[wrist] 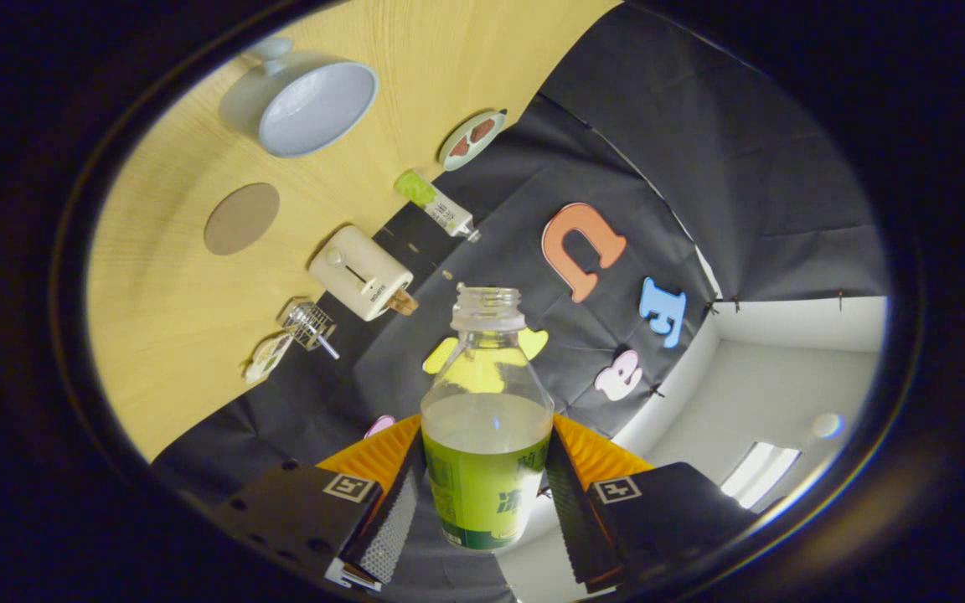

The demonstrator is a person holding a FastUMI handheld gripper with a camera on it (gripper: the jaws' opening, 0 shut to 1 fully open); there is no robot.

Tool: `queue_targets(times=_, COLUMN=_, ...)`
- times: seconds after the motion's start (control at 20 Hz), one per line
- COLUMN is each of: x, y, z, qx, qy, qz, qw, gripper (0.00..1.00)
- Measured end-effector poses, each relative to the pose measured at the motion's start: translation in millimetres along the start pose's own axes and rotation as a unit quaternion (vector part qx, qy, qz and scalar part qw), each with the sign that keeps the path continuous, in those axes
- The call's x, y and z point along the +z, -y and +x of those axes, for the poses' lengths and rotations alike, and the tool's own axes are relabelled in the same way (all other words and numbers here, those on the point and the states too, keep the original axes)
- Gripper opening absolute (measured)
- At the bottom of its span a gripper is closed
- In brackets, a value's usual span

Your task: Take the bottle from table, then pour the juice into the cup, finally place the bottle on the coaster

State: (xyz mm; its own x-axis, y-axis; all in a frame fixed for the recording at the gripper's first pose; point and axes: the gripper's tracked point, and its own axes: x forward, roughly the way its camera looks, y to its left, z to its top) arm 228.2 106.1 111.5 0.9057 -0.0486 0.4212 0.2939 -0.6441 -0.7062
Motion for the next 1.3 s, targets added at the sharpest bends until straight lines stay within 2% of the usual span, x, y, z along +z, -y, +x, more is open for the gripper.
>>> queue_targets(times=0.65, x=-8, y=28, z=0, qx=-0.037, qy=0.004, qz=-0.005, qw=0.999, gripper=0.8)
queue_targets(times=0.75, x=-12, y=33, z=1, qx=-0.037, qy=0.0, qz=0.016, qw=0.999, gripper=0.8)
queue_targets(times=0.85, x=-19, y=29, z=5, qx=-0.019, qy=-0.014, qz=0.084, qw=0.996, gripper=0.8)
queue_targets(times=1.0, x=-30, y=24, z=8, qx=0.011, qy=-0.04, qz=0.19, qw=0.981, gripper=0.8)
queue_targets(times=1.1, x=-32, y=21, z=8, qx=0.031, qy=-0.049, qz=0.257, qw=0.965, gripper=0.8)
queue_targets(times=1.25, x=-33, y=12, z=5, qx=0.078, qy=-0.067, qz=0.38, qw=0.919, gripper=0.8)
queue_targets(times=1.3, x=-33, y=20, z=6, qx=0.069, qy=-0.064, qz=0.425, qw=0.9, gripper=0.8)
